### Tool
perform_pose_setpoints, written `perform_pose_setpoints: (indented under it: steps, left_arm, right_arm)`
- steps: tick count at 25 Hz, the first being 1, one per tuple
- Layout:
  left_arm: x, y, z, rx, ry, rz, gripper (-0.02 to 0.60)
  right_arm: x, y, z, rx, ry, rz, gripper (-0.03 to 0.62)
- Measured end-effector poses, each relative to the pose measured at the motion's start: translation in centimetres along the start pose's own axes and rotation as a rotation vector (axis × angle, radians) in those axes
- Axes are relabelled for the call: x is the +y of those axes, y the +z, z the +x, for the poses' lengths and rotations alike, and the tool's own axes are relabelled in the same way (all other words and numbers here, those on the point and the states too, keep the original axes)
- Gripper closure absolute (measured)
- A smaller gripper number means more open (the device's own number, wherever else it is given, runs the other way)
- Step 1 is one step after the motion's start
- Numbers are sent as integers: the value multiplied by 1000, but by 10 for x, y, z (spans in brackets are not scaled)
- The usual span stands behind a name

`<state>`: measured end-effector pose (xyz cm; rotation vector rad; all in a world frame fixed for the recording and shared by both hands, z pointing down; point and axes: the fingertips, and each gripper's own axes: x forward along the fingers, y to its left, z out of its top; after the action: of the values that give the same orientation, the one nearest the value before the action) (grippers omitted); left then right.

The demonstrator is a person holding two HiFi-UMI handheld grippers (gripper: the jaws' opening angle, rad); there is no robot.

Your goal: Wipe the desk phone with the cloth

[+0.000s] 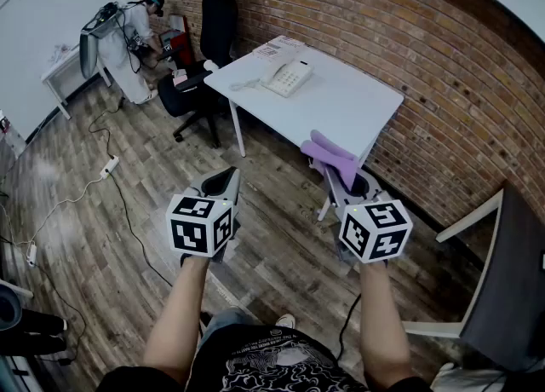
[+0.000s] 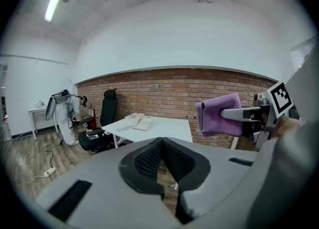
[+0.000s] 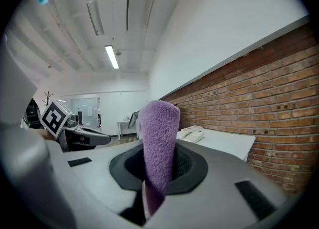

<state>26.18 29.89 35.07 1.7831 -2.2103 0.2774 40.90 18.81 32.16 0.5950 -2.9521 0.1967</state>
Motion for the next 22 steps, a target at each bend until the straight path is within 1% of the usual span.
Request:
perform_pose_setpoints:
  steps: [7,10,16,22]
  left_arm:
    - [-10,-2,10,11,-4,5,574]
    - [-5,-5,16,15,-1,7,574]
    - [18,-5,49,26,-11,-3,574]
    - [60,8,101,33,-59,2,574]
  right_arm:
    - [-12,-4,0,5,14,9,551]
    - [-16,-9,6,12,13,9,551]
    - [-29,-18,42,42,6,13,551]
    - [-44,-13,100,56,-40,17,551]
